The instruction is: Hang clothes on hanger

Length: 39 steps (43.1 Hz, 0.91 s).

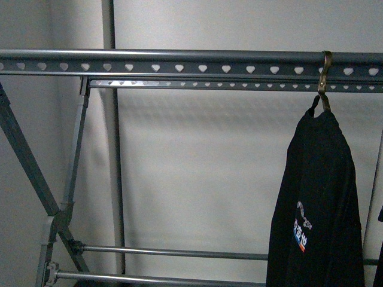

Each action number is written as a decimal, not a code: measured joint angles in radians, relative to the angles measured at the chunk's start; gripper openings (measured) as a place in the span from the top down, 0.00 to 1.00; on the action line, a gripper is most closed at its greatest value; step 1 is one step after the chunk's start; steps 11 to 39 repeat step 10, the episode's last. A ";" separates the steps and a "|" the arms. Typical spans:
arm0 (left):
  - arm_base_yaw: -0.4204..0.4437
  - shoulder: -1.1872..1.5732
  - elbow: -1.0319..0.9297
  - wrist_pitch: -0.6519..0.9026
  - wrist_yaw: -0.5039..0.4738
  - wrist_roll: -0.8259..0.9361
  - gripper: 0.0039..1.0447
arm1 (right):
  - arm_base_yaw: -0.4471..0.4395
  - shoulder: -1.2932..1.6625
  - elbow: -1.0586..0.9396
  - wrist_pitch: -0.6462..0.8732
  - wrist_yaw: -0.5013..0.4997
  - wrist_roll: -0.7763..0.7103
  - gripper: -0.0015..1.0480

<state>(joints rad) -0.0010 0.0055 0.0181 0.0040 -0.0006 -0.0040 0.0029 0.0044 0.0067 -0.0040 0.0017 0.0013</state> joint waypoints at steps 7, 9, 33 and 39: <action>0.000 0.000 0.000 0.000 0.000 0.000 0.79 | 0.000 0.000 0.000 0.000 0.000 -0.001 0.74; 0.000 0.000 0.000 0.000 0.000 0.000 0.68 | 0.000 0.000 0.000 0.000 0.000 -0.001 0.64; 0.000 0.000 0.000 0.000 0.000 0.000 0.63 | 0.000 0.000 0.000 0.000 0.000 -0.001 0.59; 0.000 0.000 0.000 0.000 0.000 0.000 0.63 | 0.000 0.000 0.000 0.000 0.000 -0.001 0.59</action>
